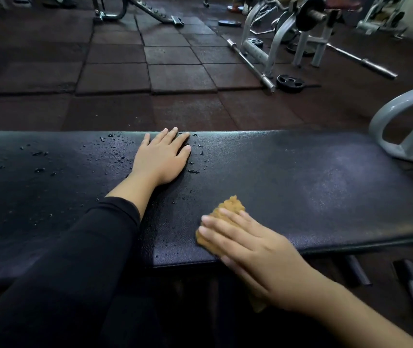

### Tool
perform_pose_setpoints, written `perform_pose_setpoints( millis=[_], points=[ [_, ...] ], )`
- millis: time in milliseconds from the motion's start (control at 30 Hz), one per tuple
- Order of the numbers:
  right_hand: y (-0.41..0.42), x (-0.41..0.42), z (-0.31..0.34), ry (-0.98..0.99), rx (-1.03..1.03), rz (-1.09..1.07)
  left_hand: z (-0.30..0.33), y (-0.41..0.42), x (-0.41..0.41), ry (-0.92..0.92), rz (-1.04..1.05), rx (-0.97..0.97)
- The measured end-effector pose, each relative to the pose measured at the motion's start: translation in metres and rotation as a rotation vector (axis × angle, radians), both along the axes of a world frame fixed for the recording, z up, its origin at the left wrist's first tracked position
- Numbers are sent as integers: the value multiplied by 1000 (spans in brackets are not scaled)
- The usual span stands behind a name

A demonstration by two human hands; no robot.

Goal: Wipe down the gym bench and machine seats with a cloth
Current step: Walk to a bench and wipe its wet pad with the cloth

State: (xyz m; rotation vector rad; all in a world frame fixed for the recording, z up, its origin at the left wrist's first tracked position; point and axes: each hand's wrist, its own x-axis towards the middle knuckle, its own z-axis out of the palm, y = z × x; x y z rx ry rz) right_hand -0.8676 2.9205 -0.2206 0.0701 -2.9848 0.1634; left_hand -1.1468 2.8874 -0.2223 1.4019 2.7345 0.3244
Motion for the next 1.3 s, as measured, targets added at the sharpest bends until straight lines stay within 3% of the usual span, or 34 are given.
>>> perform_pose_setpoints(
  millis=[100,333,467,633,800,933,1133,1300],
  points=[
    [31,23,4,-42,1,53,0,1,0,0,-1,-1],
    [58,-37,13,-66,-150,-171,9,-7,0,-135,-54,44],
    [-5,-73,7,-38,-94,70,19,-43,-1,-158,-25,143],
    [-6,-75,8,-67,-134,268,27,-125,-6,-52,155,69],
    [2,-92,17,-93,-209,194,16,-184,2,-39,271,-23],
    [4,-99,22,-90,-193,106,1,-192,7,-20,283,8],
    [-10,-101,14,-121,-85,208,-3,-191,8,20,305,20],
    [-7,-165,19,-132,-50,247,-3,-190,7,13,312,57]
  ],
)
